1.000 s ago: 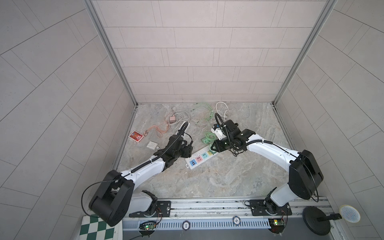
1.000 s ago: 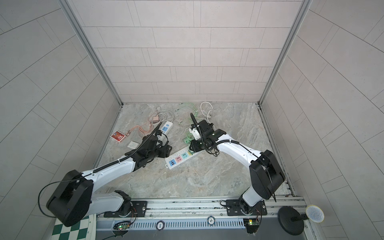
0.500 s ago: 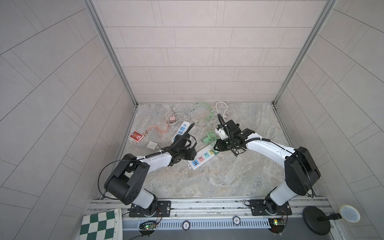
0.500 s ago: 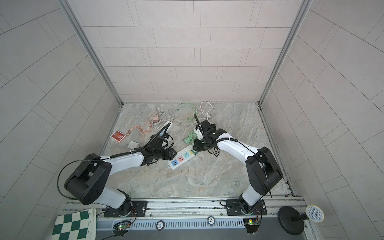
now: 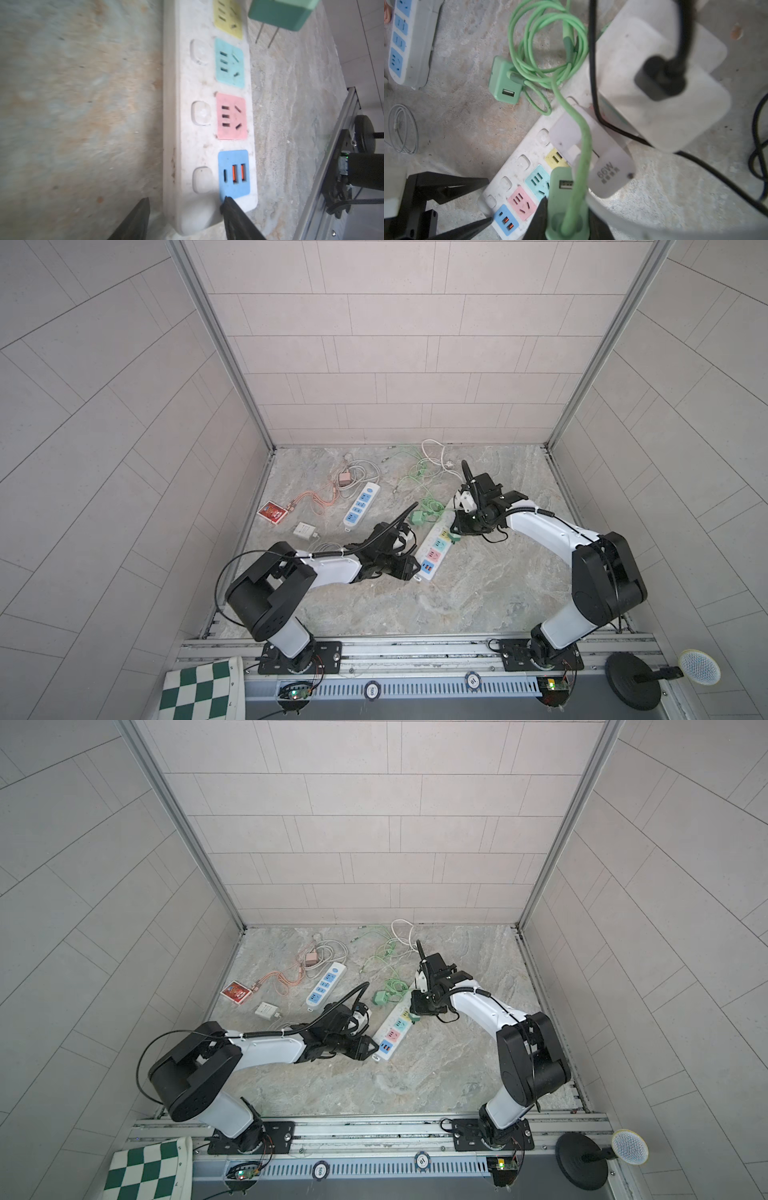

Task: Insert plugs into power strip
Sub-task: Rotate the socket at the center of the table.

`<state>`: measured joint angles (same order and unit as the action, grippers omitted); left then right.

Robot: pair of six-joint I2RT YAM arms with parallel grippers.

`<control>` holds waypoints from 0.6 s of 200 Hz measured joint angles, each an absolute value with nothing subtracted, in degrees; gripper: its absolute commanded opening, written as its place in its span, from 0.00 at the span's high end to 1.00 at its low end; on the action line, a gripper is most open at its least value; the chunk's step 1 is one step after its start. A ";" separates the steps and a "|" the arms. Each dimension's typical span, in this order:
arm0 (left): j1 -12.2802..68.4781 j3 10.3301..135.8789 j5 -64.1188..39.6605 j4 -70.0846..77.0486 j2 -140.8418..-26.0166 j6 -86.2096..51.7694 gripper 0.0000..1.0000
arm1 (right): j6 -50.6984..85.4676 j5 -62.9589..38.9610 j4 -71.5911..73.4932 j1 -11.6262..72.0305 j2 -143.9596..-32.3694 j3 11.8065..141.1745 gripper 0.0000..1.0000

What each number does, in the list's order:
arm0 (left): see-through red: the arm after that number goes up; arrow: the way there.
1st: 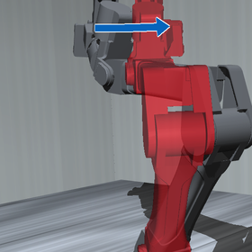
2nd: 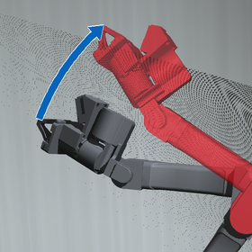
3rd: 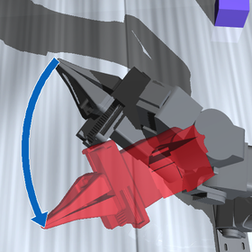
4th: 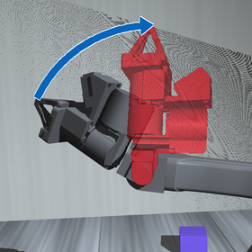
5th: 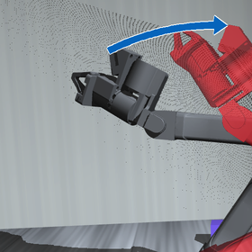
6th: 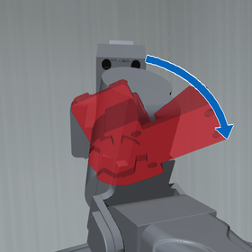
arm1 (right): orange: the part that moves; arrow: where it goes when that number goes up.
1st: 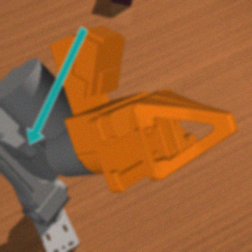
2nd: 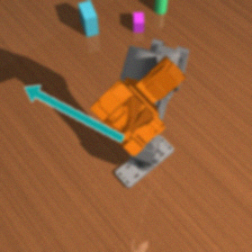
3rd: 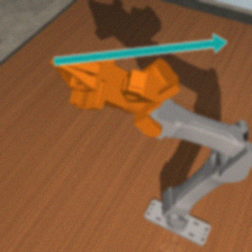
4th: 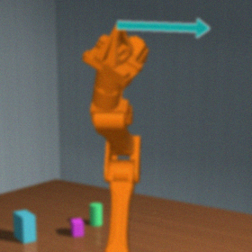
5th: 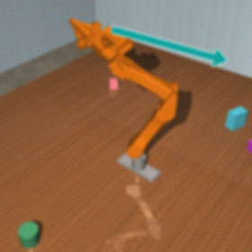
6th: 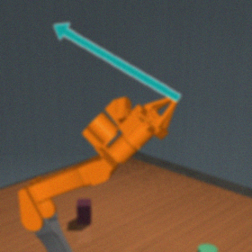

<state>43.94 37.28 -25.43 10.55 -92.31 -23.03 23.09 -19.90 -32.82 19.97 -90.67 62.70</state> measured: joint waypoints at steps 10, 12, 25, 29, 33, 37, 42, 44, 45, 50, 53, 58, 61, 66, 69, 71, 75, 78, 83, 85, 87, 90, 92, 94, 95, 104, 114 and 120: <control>45.45 38.02 -25.61 10.98 -93.25 -23.62 0.40 | 22.87 -19.81 -32.62 19.92 -89.67 62.15 0.99; 45.69 38.15 -25.67 11.09 -93.41 -23.73 0.40 | 22.85 -19.84 -32.56 19.92 -89.45 62.00 0.99; 47.18 38.94 -26.13 11.86 -94.61 -24.47 0.40 | 22.61 -19.75 -31.99 19.92 -87.29 60.90 0.99; 47.57 39.22 -26.37 12.16 -95.04 -24.69 0.40 | 22.57 -19.68 -31.77 19.92 -86.43 60.55 0.99; 47.83 39.46 -26.59 12.34 -95.37 -24.71 0.40 | 22.52 -19.57 -31.57 19.94 -85.65 60.23 0.99; 48.18 39.83 -26.85 12.56 -95.81 -24.91 0.41 | 22.48 -19.35 -31.40 19.94 -84.77 59.92 0.99; 48.53 40.34 -27.09 12.67 -96.27 -24.97 0.41 | 22.48 -19.09 -31.00 19.99 -83.70 59.48 0.99; 48.71 40.53 -27.20 12.71 -96.49 -25.06 0.41 | 22.48 -18.92 -30.85 20.01 -83.29 59.31 0.99; 48.75 40.62 -27.22 12.73 -96.55 -25.04 0.41 | 22.50 -18.90 -30.81 20.01 -83.13 59.22 0.99; 49.17 41.15 -27.42 12.67 -96.99 -25.04 0.41 | 22.48 -18.55 -30.39 20.18 -81.91 58.67 0.99; 49.34 41.36 -27.49 12.67 -97.19 -25.04 0.41 | 22.48 -18.35 -30.20 20.23 -81.32 58.41 0.99; 49.67 41.74 -27.68 12.58 -97.45 -25.02 0.41 | 22.52 -17.85 -29.89 20.29 -80.23 57.87 0.99; 49.84 41.98 -27.88 12.56 -97.54 -24.99 0.41 | 22.55 -17.58 -29.63 20.38 -79.64 57.54 0.99; 50.06 42.19 -28.14 12.56 -97.62 -24.95 0.40 | 22.63 -16.99 -29.08 20.53 -78.56 56.86 0.99; 50.13 42.28 -28.32 12.56 -97.62 -24.93 0.41 | 22.70 -16.60 -28.82 20.64 -78.00 56.49 0.99; 50.22 42.33 -28.42 12.56 -97.62 -24.88 0.41 | 22.72 -16.27 -28.67 20.71 -77.65 56.23 0.99; 50.35 42.41 -28.69 12.56 -97.58 -24.84 0.41 | 22.79 -15.84 -28.29 20.91 -76.95 55.70 0.99; 50.37 42.46 -28.84 12.56 -97.56 -24.82 0.41 | 22.85 -15.38 -28.05 21.06 -76.51 55.33 0.99; 50.41 42.46 -29.15 12.56 -97.43 -24.77 0.40 | 22.96 -14.85 -27.55 21.34 -75.81 54.70 0.99; 50.43 42.46 -29.26 12.56 -97.38 -24.77 0.40 | 22.98 -14.52 -27.38 21.47 -75.53 54.41 0.99; 50.46 42.46 -29.36 12.56 -97.36 -24.77 0.40 | 23.07 -14.31 -27.18 21.61 -75.24 54.11 0.99; 50.48 42.46 -29.50 12.53 -97.21 -24.73 0.40 | 23.18 -14.02 -26.89 21.82 -74.89 53.71 0.99; 50.54 42.46 -29.56 12.51 -97.14 -24.73 0.39 | 23.18 -13.76 -26.79 21.96 -74.67 53.41 0.99; 50.57 42.46 -29.63 12.49 -97.03 -24.73 0.39 | 23.24 -13.58 -26.63 22.11 -74.43 53.12 0.99; 50.57 42.46 -29.65 12.47 -96.99 -24.71 0.39 | 23.33 -13.43 -26.48 22.20 -74.28 52.93 0.99; 50.59 42.46 -29.98 12.32 -96.44 -24.62 0.38 | 23.68 -12.56 -25.87 22.79 -73.47 51.75 0.99; 50.57 42.46 -30.09 12.08 -95.59 -24.49 0.36 | 24.08 -11.70 -25.19 23.29 -72.79 50.57 0.99; 50.57 42.46 -30.06 11.75 -94.98 -24.36 0.36 | 24.36 -11.22 -24.75 23.62 -72.49 49.87 0.99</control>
